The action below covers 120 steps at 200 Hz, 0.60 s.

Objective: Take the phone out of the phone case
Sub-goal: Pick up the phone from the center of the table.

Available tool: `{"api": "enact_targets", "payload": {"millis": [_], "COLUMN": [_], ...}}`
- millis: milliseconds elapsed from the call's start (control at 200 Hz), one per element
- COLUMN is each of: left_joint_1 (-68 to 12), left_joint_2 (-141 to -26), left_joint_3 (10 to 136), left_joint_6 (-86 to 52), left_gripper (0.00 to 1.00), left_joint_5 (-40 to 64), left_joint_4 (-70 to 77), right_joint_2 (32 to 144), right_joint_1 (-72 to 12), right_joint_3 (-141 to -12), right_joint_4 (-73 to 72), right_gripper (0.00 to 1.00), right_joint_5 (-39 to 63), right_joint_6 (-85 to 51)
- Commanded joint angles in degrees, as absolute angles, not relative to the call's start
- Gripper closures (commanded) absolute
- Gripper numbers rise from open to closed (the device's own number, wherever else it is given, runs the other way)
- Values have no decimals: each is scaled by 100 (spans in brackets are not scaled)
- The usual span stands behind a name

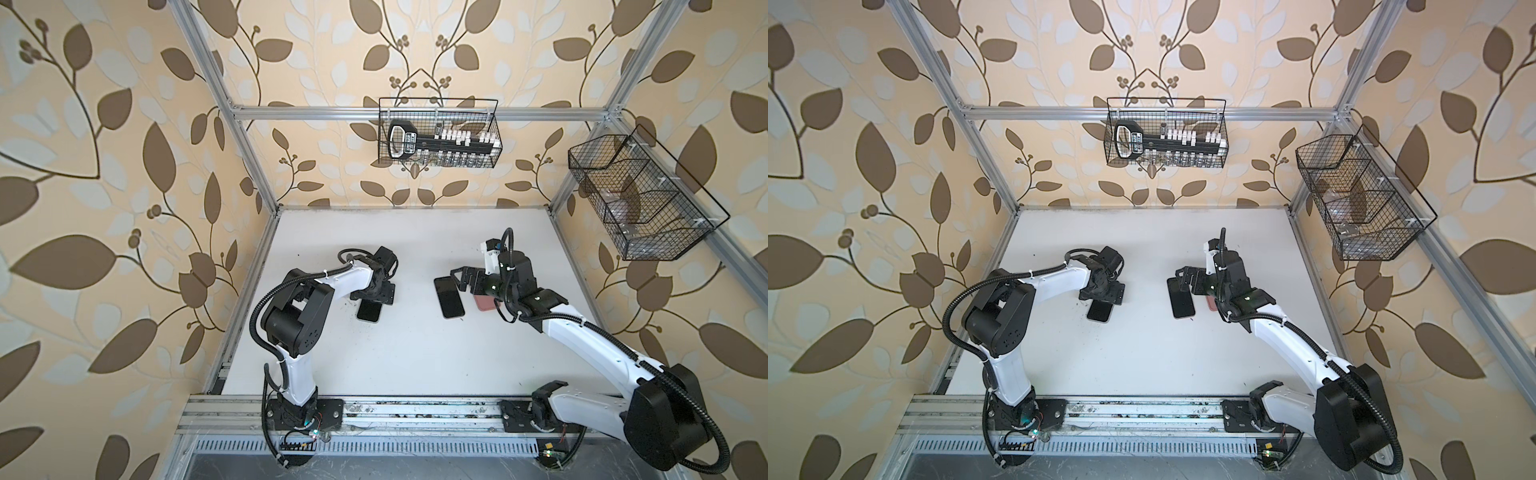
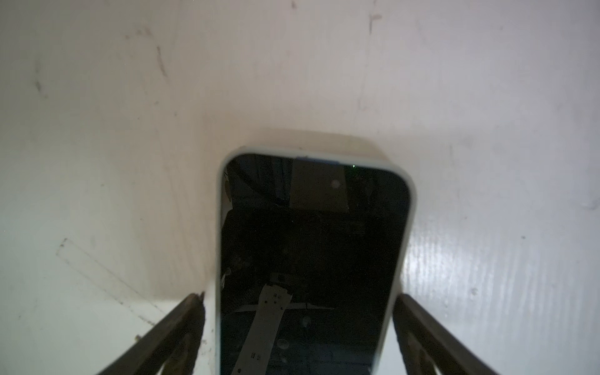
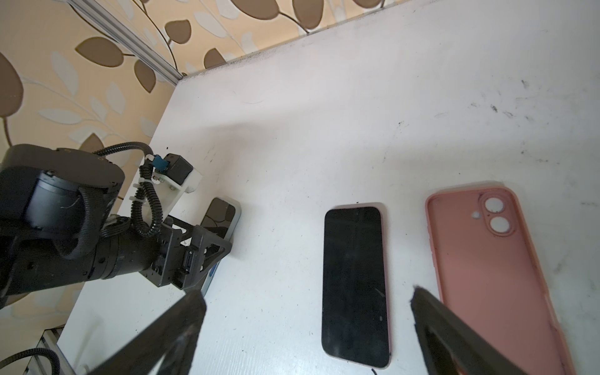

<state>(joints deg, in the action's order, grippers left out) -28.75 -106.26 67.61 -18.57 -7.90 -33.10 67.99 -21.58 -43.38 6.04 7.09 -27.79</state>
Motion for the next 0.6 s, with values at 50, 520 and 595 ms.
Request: {"api": "enact_targets", "payload": {"millis": [50, 520, 595], "left_joint_1": [-2787, -2783, -2781], "left_joint_2": [-10651, -10692, -10739], "left_joint_3": [6790, 6768, 6782], "left_joint_6": [-1741, -1857, -1828], "left_gripper": [9, 14, 23], "left_joint_5": [-811, -642, -680], "left_joint_4": [-3324, -3301, -3270], "right_joint_2": [6719, 6699, 6700], "right_joint_1": [-2127, -2097, -2092], "right_joint_3": [-4219, -4236, -4238], "right_joint_4": [603, 624, 624], "right_gripper": [0, 0, 0], "right_joint_5": [781, 799, 809], "right_joint_6": [-2716, -2681, -2681]}}
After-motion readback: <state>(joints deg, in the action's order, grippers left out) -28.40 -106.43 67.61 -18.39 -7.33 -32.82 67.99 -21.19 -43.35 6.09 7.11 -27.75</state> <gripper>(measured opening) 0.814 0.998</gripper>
